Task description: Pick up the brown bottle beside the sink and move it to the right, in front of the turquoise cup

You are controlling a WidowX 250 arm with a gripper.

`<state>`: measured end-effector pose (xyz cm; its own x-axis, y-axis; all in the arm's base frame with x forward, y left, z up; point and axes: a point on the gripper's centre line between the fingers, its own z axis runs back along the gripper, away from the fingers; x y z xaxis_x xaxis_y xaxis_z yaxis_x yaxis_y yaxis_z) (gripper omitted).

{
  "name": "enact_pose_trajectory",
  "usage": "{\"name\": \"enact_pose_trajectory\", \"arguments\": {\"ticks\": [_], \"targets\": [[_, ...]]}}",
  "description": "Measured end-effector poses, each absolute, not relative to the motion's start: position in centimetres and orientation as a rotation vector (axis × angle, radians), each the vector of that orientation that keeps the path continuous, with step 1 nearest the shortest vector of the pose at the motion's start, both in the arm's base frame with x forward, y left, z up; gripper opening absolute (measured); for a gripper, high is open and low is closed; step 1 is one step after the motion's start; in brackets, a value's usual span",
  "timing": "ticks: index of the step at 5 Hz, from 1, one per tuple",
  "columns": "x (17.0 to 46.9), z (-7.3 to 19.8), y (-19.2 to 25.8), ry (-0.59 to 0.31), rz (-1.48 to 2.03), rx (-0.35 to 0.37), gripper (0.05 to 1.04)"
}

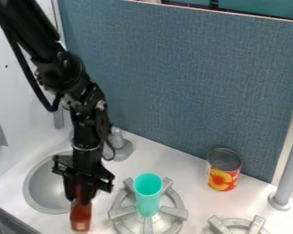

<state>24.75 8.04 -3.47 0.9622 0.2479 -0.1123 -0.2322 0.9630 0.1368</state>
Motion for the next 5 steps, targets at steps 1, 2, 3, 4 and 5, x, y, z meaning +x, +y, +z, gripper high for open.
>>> {"name": "enact_pose_trajectory", "arguments": {"ticks": [1, 2, 3, 4, 5], "targets": [[23.9, -0.5, 7.0, 0.113, 0.255, 0.119, 0.356], [23.0, 2.5, 4.6, 0.068, 0.211, 0.105, 0.356], [22.9, 3.5, 1.2, 0.072, 0.123, 0.065, 0.356], [23.6, 3.0, -3.1, 0.076, -0.059, 0.041, 0.356], [24.9, 0.8, -6.5, 0.094, -0.187, 0.031, 0.356]]}}
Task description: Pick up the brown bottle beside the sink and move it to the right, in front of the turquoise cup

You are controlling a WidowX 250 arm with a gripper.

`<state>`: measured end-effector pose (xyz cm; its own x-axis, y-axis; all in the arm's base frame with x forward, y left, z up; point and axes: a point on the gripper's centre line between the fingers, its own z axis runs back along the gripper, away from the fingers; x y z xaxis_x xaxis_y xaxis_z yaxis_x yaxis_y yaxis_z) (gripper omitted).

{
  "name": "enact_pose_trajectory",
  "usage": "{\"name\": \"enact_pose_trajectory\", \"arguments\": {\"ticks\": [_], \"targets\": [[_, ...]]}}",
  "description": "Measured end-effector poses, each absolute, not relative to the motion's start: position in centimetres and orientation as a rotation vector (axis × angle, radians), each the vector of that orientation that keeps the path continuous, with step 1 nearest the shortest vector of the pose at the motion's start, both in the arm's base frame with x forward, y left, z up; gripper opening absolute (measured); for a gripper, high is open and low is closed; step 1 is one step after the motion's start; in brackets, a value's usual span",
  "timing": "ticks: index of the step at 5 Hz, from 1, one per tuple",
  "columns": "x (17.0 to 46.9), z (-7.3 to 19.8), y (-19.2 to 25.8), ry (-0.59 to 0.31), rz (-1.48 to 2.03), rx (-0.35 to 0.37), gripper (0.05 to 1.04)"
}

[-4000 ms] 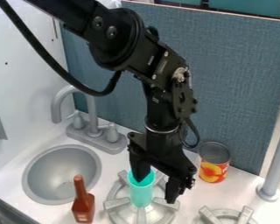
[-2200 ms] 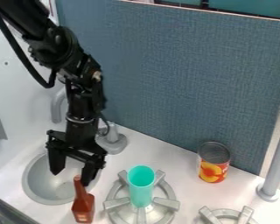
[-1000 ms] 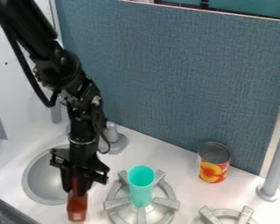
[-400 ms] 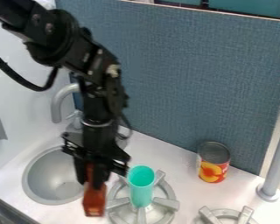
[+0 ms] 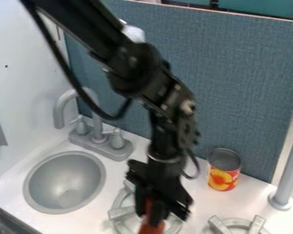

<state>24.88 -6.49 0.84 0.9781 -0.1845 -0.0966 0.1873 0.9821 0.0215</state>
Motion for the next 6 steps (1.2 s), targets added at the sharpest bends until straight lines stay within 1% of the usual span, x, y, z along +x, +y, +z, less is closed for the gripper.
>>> {"name": "enact_pose_trajectory", "arguments": {"ticks": [1, 2, 4, 5, 6], "targets": [[25.5, -0.4, -8.3, 0.118, -0.251, 0.036, 0.356], [25.7, -2.2, -8.6, 0.172, -0.247, 0.06, 0.356], [26.8, -3.9, -8.8, 0.162, -0.283, 0.066, 0.356], [27.3, -4.4, -8.8, 0.132, -0.309, 0.041, 0.356], [27.7, -4.6, -8.7, 0.104, -0.329, 0.001, 0.409]]}}
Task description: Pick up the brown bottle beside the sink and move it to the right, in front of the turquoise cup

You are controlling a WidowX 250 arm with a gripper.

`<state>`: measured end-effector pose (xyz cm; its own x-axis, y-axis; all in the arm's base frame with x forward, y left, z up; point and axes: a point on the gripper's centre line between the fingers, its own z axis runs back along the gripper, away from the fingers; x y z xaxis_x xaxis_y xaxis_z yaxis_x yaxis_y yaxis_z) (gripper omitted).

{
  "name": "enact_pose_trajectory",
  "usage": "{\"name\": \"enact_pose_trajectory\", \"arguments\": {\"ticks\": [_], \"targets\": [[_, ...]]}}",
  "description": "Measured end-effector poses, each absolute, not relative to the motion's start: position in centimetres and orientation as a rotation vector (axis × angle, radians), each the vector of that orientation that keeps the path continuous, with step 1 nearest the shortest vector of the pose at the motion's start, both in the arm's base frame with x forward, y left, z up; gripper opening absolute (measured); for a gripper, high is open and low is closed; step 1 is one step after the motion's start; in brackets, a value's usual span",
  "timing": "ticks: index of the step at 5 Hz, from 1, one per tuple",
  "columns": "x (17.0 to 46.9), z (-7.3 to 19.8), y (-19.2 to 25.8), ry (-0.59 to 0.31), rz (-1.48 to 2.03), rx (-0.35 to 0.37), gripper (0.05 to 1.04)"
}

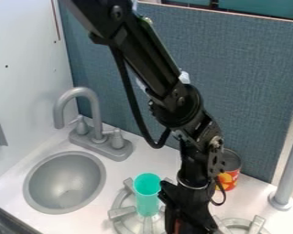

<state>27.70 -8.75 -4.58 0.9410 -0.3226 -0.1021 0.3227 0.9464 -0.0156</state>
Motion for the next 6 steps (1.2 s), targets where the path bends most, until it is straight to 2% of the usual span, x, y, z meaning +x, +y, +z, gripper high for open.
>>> {"name": "enact_pose_trajectory", "arguments": {"ticks": [1, 2, 3, 4, 5, 6], "targets": [[27.9, -4.6, -8.6, 0.123, -0.328, -0.022, 0.731], [27.7, -4.6, -8.4, 0.147, -0.306, -0.031, 0.99], [27.4, -4.1, -8.4, 0.161, -0.287, -0.035, 1.004], [28.0, 0.1, -8.6, 0.04, -0.26, -0.048, 1.001], [28.3, 2.2, -8.9, -0.012, -0.264, -0.06, 1.001], [28.8, 3.6, -9.5, -0.036, -0.258, -0.016, 1.001]]}}
